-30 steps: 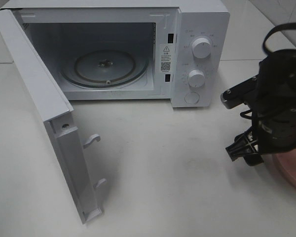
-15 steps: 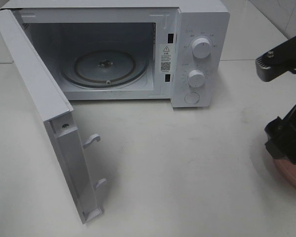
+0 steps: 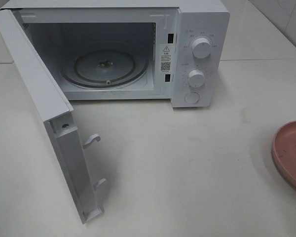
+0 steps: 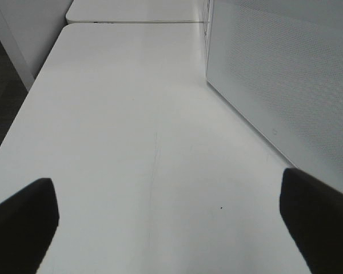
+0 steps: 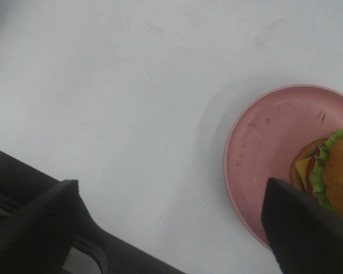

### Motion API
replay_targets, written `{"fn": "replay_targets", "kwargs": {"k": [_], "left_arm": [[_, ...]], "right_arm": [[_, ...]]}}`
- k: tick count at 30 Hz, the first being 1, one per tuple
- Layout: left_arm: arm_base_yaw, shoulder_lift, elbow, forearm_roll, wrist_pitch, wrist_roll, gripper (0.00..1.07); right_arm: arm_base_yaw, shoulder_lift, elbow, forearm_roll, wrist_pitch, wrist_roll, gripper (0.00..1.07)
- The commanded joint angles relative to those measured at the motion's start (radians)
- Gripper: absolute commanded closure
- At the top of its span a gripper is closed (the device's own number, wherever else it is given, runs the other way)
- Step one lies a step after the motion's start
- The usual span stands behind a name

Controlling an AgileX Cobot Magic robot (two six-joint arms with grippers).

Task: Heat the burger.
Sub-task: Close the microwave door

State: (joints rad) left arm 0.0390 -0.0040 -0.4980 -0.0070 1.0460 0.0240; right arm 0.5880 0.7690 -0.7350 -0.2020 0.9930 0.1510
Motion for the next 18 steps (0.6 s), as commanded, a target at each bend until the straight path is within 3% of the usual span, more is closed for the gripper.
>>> {"fn": "replay_targets", "kwargs": {"k": [1, 10, 12, 18], "left_arm": [[0.001, -0.021, -0.002, 0.000, -0.008, -0.006, 0.03], [0.001, -0.021, -0.002, 0.000, -0.008, -0.006, 0.03], [0.001, -0.021, -0.002, 0.000, -0.008, -0.006, 0.03], [0.001, -0.021, -0.002, 0.000, -0.008, -0.006, 0.03]], "right_arm": [[-0.015, -0.132, 0.047, 0.007, 0.021, -0.012, 0.25], [-0.170, -0.284, 0.107, 0.037, 0.044, -0.025, 0.27], [-0.261, -0.380, 0.136, 0.094, 0.027, -0.067, 0.29], [-0.386, -0.520, 0.195, 0.174, 0.031, -0.090, 0.29]]}}
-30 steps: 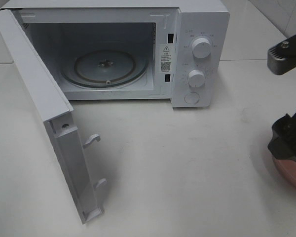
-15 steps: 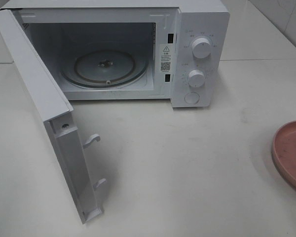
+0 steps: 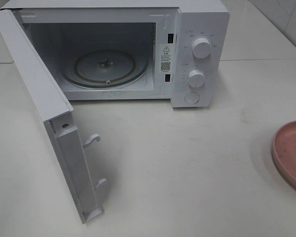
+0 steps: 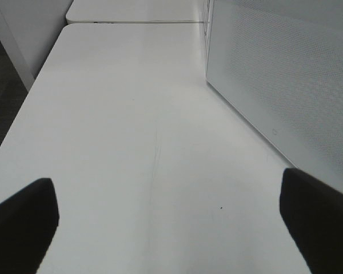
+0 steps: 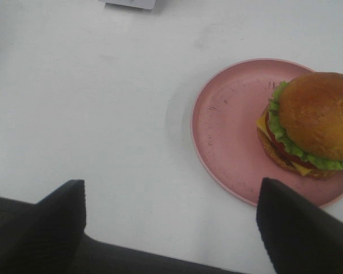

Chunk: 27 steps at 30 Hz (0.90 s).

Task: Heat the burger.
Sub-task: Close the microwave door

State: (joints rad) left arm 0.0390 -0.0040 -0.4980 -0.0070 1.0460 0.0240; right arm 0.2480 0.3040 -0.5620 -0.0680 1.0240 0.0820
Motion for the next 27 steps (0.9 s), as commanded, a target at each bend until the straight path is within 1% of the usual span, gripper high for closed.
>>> {"fn": "replay_targets", "kwargs": {"k": [1, 3, 4, 5, 9, 11, 15, 27], "left_arm": [[0.001, -0.021, -0.002, 0.000, -0.008, -0.006, 0.03], [0.001, -0.021, -0.002, 0.000, -0.008, -0.006, 0.03], [0.001, -0.021, -0.002, 0.000, -0.008, -0.006, 0.03], [0.001, -0.021, -0.002, 0.000, -0.008, -0.006, 0.03], [0.001, -0.021, -0.002, 0.000, -0.008, -0.006, 0.03], [0.001, -0.021, -0.002, 0.000, -0.008, -0.006, 0.03], [0.001, -0.021, -0.002, 0.000, -0.008, -0.006, 0.03], [0.001, -0.020, -0.002, 0.000, -0.008, -0.006, 0.03]], "right_arm": [[-0.046, -0.055, 0.022, 0.040, 0.000, -0.021, 0.29], [-0.092, -0.117, 0.048, 0.068, 0.003, -0.022, 0.30], [-0.092, -0.117, 0.048, 0.068, 0.003, -0.022, 0.30], [-0.118, -0.154, 0.058, 0.068, 0.013, -0.022, 0.31], [-0.146, -0.215, 0.058, 0.068, 0.013, -0.031, 0.31], [-0.177, -0.272, 0.058, 0.078, 0.013, -0.041, 0.31], [-0.211, -0.337, 0.058, 0.081, 0.013, -0.052, 0.31], [-0.211, -0.335, 0.058, 0.081, 0.013, -0.053, 0.31]]}}
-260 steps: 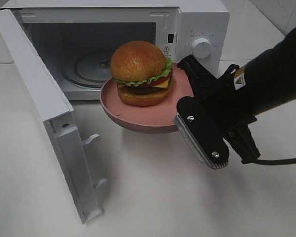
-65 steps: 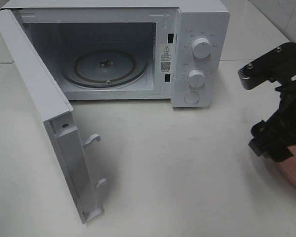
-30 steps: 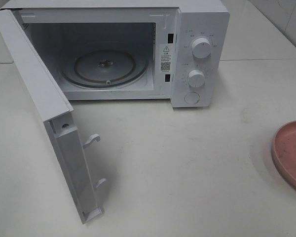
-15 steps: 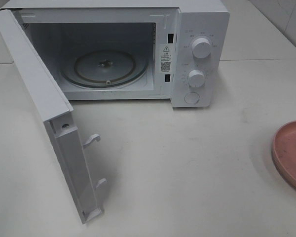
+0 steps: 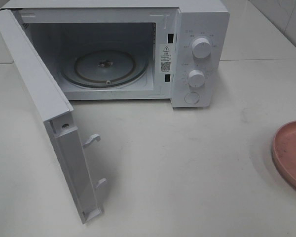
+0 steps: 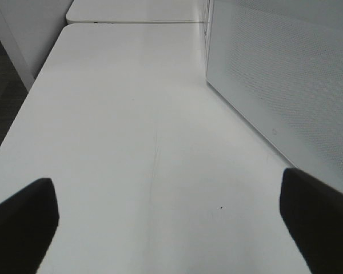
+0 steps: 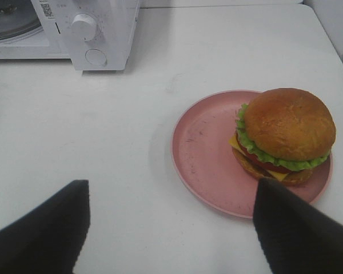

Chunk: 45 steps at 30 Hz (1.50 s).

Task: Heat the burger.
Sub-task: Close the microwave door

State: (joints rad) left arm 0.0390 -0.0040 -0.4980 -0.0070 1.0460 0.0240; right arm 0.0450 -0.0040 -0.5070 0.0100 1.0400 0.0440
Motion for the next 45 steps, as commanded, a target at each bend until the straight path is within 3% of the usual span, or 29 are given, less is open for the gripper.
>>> {"fn": "replay_targets", "kwargs": {"k": [1, 40, 45], "left_arm": [[0.001, -0.020, -0.002, 0.000, -0.008, -0.006, 0.03], [0.001, -0.020, -0.002, -0.030, -0.011, -0.007, 0.03], [0.001, 0.035, -0.049, -0.024, -0.064, -0.006, 0.05]], "right_arm": [[-0.008, -0.027, 0.003, 0.003, -0.003, -0.015, 0.31], [-0.008, -0.027, 0.003, 0.003, -0.003, -0.014, 0.32], [-0.008, -0.027, 0.003, 0.003, -0.003, -0.014, 0.32]]}}
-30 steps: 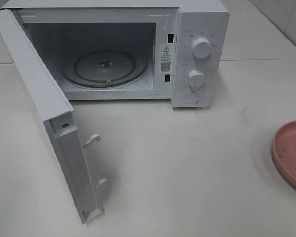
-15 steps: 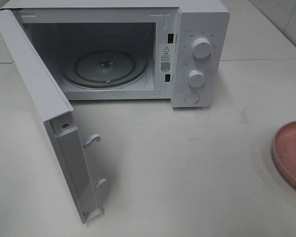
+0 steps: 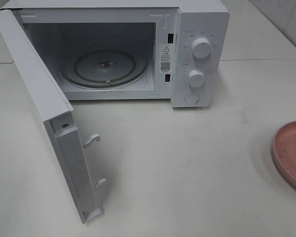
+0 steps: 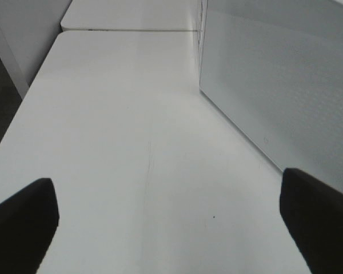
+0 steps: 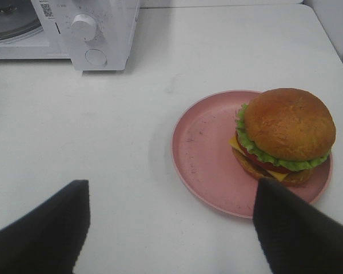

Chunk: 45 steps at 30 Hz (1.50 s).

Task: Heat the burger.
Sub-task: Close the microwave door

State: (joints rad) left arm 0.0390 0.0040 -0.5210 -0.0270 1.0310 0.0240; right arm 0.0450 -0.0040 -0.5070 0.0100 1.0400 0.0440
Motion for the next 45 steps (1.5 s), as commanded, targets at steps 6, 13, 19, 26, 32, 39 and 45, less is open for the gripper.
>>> {"fn": "replay_targets", "kwargs": {"k": [6, 13, 19, 26, 32, 39, 45], "left_arm": [[0.001, 0.140, -0.029, -0.003, -0.146, -0.006, 0.33], [0.001, 0.271, -0.026, -0.002, -0.234, -0.006, 0.84], [0.001, 0.432, 0.060, 0.005, -0.541, -0.004, 1.07], [0.001, 0.598, 0.184, 0.001, -0.901, -0.004, 1.07], [0.001, 0.730, 0.297, 0.009, -1.280, -0.005, 1.07], [0.000, 0.913, 0.364, 0.040, -1.533, -0.017, 1.07], [0.000, 0.997, 0.364, 0.114, -1.597, -0.097, 1.07]], "right_arm": [[-0.008, -0.027, 0.003, 0.003, -0.003, -0.014, 0.32], [-0.008, -0.027, 0.003, 0.003, -0.003, -0.014, 0.32], [-0.008, -0.027, 0.003, 0.003, -0.003, -0.014, 0.32], [-0.008, -0.027, 0.003, 0.003, -0.003, -0.014, 0.32], [-0.008, -0.027, 0.003, 0.003, -0.003, -0.014, 0.32], [-0.008, -0.027, 0.003, 0.003, -0.003, -0.014, 0.32], [-0.008, -0.027, 0.003, 0.003, -0.003, -0.014, 0.32]]}}
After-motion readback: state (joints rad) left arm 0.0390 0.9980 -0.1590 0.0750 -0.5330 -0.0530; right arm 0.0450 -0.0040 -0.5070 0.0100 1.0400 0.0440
